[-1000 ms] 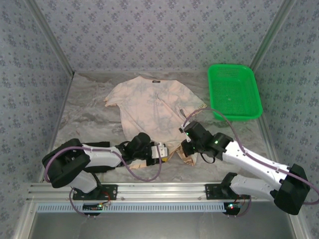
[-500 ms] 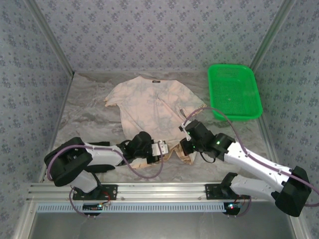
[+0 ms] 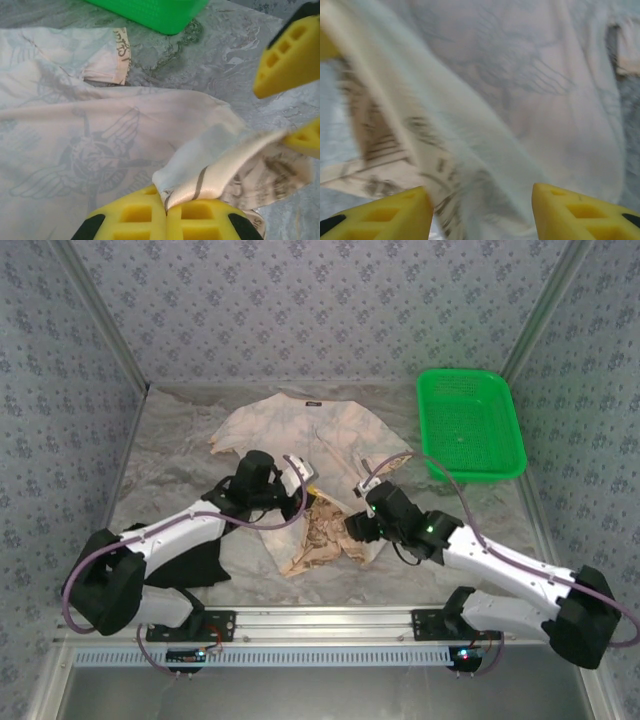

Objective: Fold the inside-out t-shirt

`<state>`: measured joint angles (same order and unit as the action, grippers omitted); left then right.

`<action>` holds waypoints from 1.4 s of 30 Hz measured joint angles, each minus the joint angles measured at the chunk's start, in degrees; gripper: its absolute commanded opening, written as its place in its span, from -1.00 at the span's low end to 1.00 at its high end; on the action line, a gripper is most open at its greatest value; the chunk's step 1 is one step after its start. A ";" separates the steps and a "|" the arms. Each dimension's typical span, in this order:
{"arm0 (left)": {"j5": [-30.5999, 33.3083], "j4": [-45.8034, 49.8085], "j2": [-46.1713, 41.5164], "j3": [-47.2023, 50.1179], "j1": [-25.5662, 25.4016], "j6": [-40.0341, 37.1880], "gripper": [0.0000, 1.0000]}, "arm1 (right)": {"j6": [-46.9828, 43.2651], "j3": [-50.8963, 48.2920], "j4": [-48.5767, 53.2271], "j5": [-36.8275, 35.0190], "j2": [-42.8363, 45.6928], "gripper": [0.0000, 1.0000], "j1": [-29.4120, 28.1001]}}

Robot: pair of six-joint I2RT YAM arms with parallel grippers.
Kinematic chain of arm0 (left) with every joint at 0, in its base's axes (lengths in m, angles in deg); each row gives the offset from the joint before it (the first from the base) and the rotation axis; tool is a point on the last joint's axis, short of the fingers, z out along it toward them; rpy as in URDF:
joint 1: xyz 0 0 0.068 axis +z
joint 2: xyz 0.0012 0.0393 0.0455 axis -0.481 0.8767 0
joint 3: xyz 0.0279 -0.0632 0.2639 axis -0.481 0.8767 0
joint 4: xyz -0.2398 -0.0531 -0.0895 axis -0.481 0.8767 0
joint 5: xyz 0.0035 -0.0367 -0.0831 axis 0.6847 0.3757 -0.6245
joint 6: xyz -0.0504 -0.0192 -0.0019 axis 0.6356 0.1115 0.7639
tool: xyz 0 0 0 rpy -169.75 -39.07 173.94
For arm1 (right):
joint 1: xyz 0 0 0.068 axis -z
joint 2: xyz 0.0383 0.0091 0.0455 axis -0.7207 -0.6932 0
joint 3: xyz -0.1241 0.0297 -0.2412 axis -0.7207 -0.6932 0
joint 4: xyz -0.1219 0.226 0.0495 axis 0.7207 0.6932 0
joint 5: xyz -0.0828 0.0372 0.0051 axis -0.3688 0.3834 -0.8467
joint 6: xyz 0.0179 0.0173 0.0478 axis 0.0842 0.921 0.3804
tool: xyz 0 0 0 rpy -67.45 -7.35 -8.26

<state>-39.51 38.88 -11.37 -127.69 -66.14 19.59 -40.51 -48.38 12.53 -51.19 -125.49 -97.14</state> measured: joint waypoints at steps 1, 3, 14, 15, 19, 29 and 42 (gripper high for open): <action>-0.96 0.72 0.72 -0.48 0.55 0.48 -1.00 | -0.33 -0.50 -1.64 0.74 1.07 0.18 -1.40; -2.78 1.73 2.69 -1.55 1.55 1.73 -1.00 | -0.85 -1.14 -4.70 2.21 1.49 0.19 -3.96; -8.31 5.53 11.32 -8.61 5.88 7.48 -1.00 | -0.66 3.15 -17.55 5.55 -23.06 0.26 -8.55; -8.55 5.57 11.52 -9.01 5.88 7.50 -1.00 | -0.55 3.98 -17.90 4.79 -25.42 0.28 -8.50; -8.96 6.58 12.37 -10.64 6.19 7.48 -1.00 | 0.48 6.56 -18.01 0.13 -33.20 0.30 -7.26; -9.11 8.50 12.90 -12.52 10.27 7.45 -1.00 | 1.38 5.75 -16.98 -2.97 -36.41 -0.48 -5.70; -1.51 12.96 11.69 -17.55 21.24 11.82 -1.00 | 4.81 -8.31 -4.37 -3.52 -1.97 -1.00 -4.79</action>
<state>-41.02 51.84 0.32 -145.24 -44.89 31.41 -35.70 -56.69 8.16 -54.70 -127.46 -101.93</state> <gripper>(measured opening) 0.060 0.060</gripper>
